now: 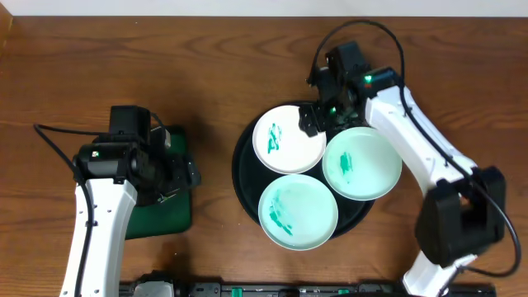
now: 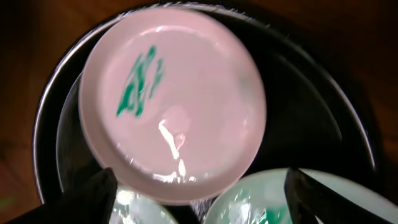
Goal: Clean dirty plates on tray and stack at the side
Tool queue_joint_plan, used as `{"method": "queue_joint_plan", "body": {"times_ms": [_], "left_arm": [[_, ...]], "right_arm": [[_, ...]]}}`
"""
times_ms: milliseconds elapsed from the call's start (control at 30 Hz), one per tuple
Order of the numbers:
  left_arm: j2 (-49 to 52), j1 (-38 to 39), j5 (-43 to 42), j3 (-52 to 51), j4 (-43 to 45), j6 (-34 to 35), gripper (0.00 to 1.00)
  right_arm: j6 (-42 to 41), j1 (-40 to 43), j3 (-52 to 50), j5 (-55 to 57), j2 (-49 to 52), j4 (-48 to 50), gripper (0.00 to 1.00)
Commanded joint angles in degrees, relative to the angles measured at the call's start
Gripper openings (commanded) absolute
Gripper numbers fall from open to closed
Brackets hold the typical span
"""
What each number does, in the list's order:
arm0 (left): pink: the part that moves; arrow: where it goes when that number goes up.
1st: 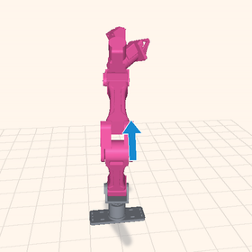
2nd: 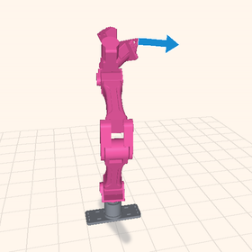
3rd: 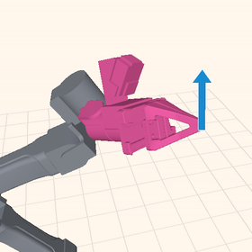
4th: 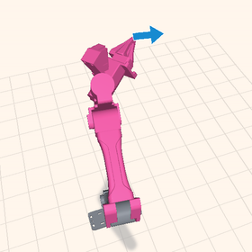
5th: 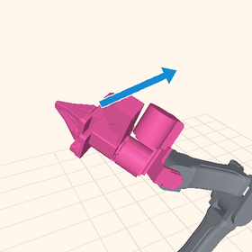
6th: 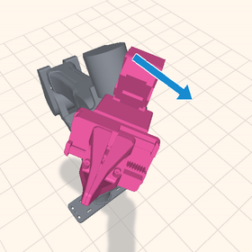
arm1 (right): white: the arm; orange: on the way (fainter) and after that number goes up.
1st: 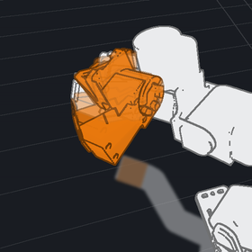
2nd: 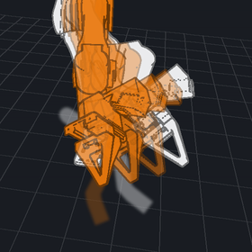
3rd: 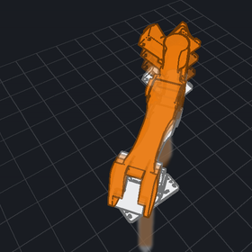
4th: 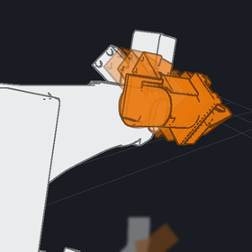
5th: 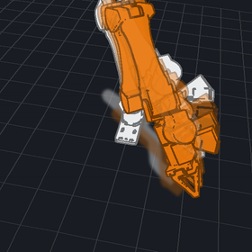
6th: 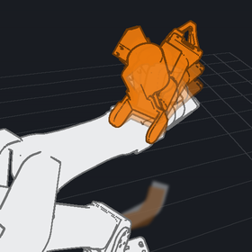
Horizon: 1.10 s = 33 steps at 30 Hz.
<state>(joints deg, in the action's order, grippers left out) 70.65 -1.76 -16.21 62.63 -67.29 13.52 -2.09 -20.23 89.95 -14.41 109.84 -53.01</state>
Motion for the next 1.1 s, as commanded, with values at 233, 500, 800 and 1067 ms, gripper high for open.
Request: {"method": "queue_joint_plan", "body": {"times_ms": [233, 500, 800, 1067], "left_arm": [[-0.13, 0.24, -0.04, 1.20, -0.07, 0.11, 0.84], [-0.13, 0.24, -0.04, 1.20, 0.07, 0.11, 0.84], [-0.13, 0.24, -0.04, 1.20, 0.07, 0.11, 0.84], [-0.13, 0.24, -0.04, 1.20, 0.07, 0.13, 0.84]], "right_arm": [[-3.48, 6.03, 3.43, -7.78, 7.67, -2.08, 0.69], [-1.97, 3.65, 3.34, -9.64, 12.57, -2.82, 0.59], [-3.67, 3.19, 3.34, -10.29, 15.45, -1.40, 0.50], [-5.20, 3.30, 3.34, -9.97, 15.45, -1.38, 0.04]]}}
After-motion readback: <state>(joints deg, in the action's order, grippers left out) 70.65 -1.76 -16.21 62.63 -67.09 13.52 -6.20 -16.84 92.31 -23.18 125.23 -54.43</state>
